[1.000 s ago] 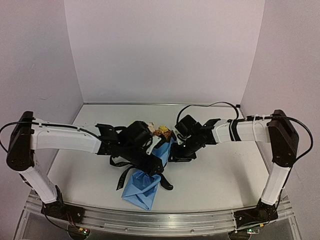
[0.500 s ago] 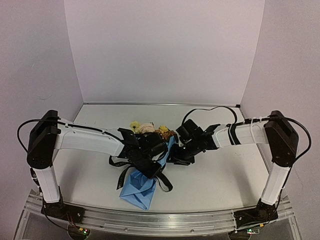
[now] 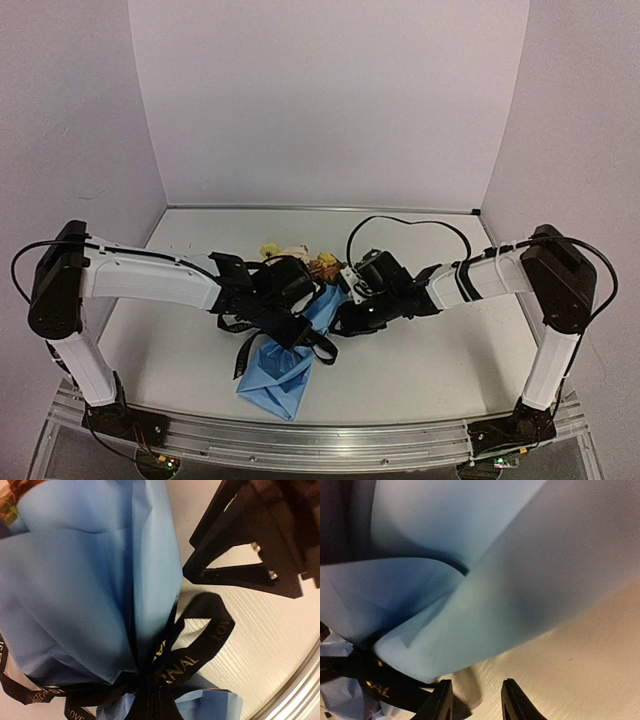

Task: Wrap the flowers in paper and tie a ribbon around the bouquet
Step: Tie the half-tied ribbon around the folded bouquet.

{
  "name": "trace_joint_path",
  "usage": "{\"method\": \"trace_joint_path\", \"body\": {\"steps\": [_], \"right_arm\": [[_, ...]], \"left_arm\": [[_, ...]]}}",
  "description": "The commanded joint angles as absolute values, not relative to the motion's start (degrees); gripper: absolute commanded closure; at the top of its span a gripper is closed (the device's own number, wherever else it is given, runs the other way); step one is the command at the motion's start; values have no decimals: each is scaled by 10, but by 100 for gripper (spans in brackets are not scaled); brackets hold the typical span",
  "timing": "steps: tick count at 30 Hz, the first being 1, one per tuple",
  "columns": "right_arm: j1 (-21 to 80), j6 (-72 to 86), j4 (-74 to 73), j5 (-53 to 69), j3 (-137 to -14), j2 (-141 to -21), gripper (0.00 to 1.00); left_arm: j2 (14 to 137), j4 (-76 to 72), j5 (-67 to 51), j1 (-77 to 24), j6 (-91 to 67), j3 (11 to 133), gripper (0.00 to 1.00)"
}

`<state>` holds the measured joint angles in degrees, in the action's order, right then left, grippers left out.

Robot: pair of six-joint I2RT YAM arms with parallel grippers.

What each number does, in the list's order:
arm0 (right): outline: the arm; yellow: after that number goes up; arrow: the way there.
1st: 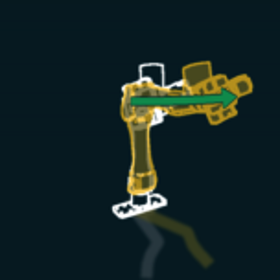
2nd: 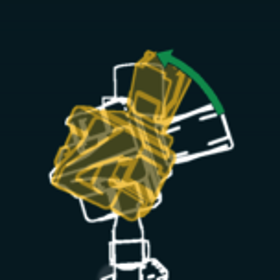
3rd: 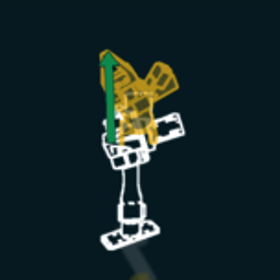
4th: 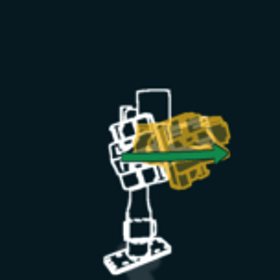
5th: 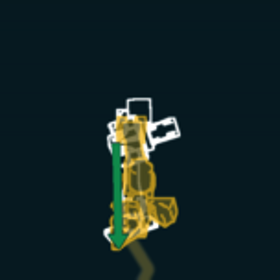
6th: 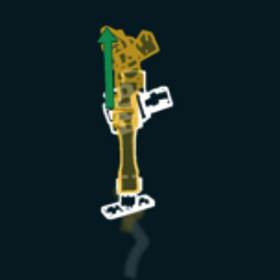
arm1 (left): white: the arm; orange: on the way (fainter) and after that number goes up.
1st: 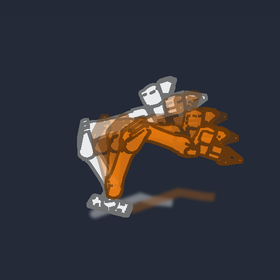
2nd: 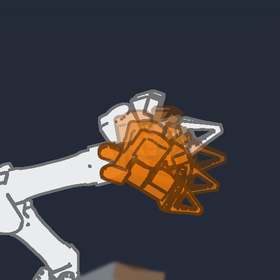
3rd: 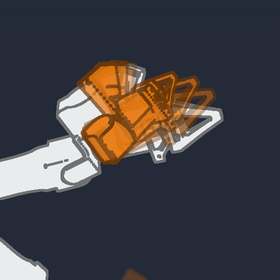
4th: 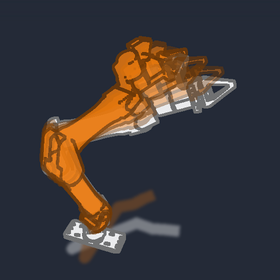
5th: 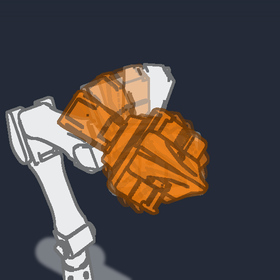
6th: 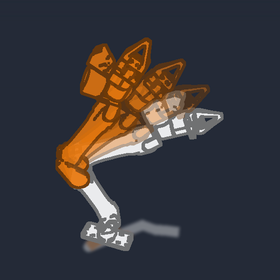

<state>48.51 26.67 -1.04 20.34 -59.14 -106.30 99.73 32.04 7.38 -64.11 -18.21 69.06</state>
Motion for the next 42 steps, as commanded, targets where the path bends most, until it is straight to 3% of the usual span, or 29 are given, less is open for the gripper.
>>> {"method": "trace_joint_path", "body": {"steps": [1,10,20,25,42], "right_arm": [[485,130,69,186,-567,-1055,65],[484,42,89,207,-546,-1041,60],[498,18,226,191,-490,-1018,50],[512,30,313,164,-467,-1017,40],[588,16,354,52,-478,-1027,34]], "left_arm": [[917,248,43,-624,-137,657,100],[849,182,-39,-577,-137,612,100],[815,126,-130,-518,-163,596,100],[817,111,-155,-501,-173,602,100],[834,94,-188,-483,-182,621,100]]}}
